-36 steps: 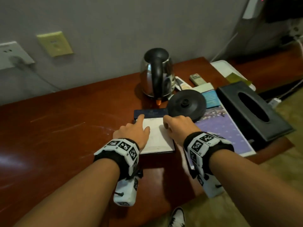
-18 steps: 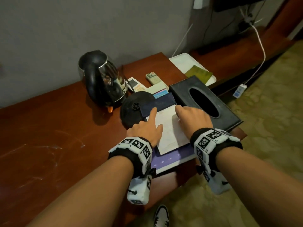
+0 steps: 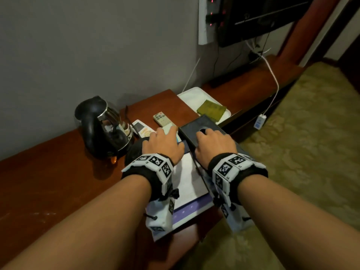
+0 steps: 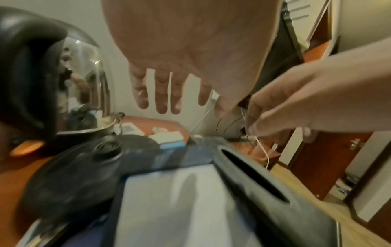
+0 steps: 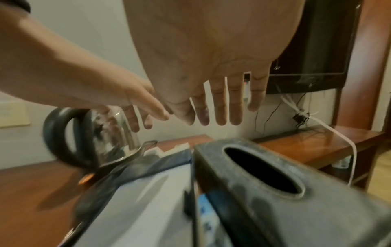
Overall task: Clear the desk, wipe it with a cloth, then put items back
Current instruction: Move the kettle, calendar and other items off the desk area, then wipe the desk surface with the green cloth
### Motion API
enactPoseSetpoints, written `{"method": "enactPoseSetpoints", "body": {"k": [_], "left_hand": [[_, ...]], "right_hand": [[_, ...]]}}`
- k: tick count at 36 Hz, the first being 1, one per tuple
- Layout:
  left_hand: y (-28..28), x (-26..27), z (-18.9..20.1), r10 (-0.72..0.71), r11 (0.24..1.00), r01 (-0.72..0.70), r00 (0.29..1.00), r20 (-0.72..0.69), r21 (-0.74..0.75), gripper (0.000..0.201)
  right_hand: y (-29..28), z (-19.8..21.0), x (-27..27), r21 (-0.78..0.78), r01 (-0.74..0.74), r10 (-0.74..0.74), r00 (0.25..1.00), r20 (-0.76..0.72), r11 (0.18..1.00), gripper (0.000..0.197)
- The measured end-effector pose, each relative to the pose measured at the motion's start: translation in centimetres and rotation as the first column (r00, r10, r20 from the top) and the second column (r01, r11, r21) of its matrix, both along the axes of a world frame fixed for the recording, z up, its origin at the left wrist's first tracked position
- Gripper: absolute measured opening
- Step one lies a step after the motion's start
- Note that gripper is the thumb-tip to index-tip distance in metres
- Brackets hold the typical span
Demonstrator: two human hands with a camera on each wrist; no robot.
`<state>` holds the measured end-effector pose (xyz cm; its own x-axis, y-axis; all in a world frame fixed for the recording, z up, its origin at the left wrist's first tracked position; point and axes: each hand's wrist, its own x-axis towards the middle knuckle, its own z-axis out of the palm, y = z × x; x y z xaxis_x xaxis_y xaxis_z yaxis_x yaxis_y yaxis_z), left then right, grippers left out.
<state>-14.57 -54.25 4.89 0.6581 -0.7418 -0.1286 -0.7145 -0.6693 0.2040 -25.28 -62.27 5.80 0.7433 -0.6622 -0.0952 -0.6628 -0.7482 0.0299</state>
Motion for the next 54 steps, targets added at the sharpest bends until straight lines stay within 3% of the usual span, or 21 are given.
{"method": "enactPoseSetpoints", "body": {"k": [9,16,17,29,37,43,48,54], "left_hand": [[-9.5,0.1,5.2,-0.037,0.998,0.038,0.999,0.029,-0.042,0.048],[-17.0,0.0,4.5,0.001,1.0,0.0,0.999,-0.054,0.024,0.049],[-21.1,-0.5,4.0,0.044,0.999,-0.042,0.997,-0.06,0.033,0.049],[-29.6,1.5,2.9,0.187,0.981,-0.18,0.978,-0.096,0.077,0.046],[-32.7,4.5,0.9,0.206,0.975,-0.198,0.975,-0.084,0.099,0.042],[-36.0,6.1,-2.7,0.232,0.967,-0.213,0.962,-0.141,0.139,0.036],[-39.5,8.1,-6.9,0.273,0.957,-0.25,0.948,-0.162,0.15,0.035],[-42.1,9.3,-11.5,0.339,0.934,-0.309,0.923,-0.183,0.177,0.034]], "right_hand": [[-8.8,3.2,-3.0,-0.011,0.13,-0.129,0.99,0.056,0.992,0.022],[-17.5,3.0,-2.7,0.028,0.104,-0.105,0.994,0.036,0.994,0.024],[-22.1,2.9,-2.9,0.03,0.077,-0.078,0.997,0.018,0.997,0.024],[-33.0,2.8,0.5,0.122,-0.029,0.031,0.999,-0.017,0.992,0.026],[-36.6,-0.3,4.1,0.172,-0.047,0.058,0.996,-0.062,0.984,0.031],[-39.2,-5.3,7.4,0.214,-0.086,0.118,0.983,-0.141,0.973,0.037],[-42.3,-10.2,10.4,0.185,-0.12,0.144,0.982,-0.121,0.975,0.041],[-44.9,-16.1,13.1,0.272,-0.097,0.126,0.988,-0.091,0.957,0.045]]}}
